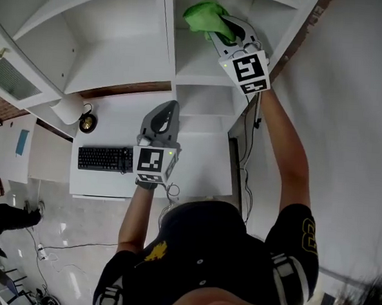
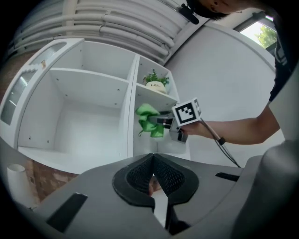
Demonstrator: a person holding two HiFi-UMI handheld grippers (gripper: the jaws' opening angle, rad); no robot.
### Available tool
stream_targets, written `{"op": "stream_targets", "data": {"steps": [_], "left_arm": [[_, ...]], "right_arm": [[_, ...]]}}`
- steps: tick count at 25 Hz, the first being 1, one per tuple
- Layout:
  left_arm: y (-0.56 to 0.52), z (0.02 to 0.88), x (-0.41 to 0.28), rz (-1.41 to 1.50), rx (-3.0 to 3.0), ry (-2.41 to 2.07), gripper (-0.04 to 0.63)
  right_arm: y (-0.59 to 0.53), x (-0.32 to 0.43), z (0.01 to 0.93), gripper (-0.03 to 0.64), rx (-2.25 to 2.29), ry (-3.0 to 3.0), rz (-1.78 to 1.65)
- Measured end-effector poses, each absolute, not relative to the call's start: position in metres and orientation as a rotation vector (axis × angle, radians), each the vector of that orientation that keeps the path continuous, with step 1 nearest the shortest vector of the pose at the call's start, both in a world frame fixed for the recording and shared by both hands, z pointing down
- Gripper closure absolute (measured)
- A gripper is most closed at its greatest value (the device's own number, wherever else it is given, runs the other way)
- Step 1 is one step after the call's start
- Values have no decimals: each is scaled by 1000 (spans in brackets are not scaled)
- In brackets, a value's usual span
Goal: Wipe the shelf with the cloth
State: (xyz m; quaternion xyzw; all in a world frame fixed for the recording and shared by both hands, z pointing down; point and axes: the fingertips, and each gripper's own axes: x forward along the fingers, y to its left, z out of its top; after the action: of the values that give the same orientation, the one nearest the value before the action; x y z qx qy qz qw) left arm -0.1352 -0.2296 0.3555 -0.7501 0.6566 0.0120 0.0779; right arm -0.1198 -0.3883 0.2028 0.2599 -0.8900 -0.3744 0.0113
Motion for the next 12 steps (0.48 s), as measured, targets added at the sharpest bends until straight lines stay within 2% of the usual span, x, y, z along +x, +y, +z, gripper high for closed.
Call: {"op": "stream_targets", "data": {"steps": [4,12], "left_arm": [[-227,360,-131,3,-2222,1973,577],[-222,370,-145,-22,-2186,2040,577]], "right_arm": [[-418,-162,231,508,556,-2695,-1165],[-468,-217,280,508,357,-2377,-1273]]}}
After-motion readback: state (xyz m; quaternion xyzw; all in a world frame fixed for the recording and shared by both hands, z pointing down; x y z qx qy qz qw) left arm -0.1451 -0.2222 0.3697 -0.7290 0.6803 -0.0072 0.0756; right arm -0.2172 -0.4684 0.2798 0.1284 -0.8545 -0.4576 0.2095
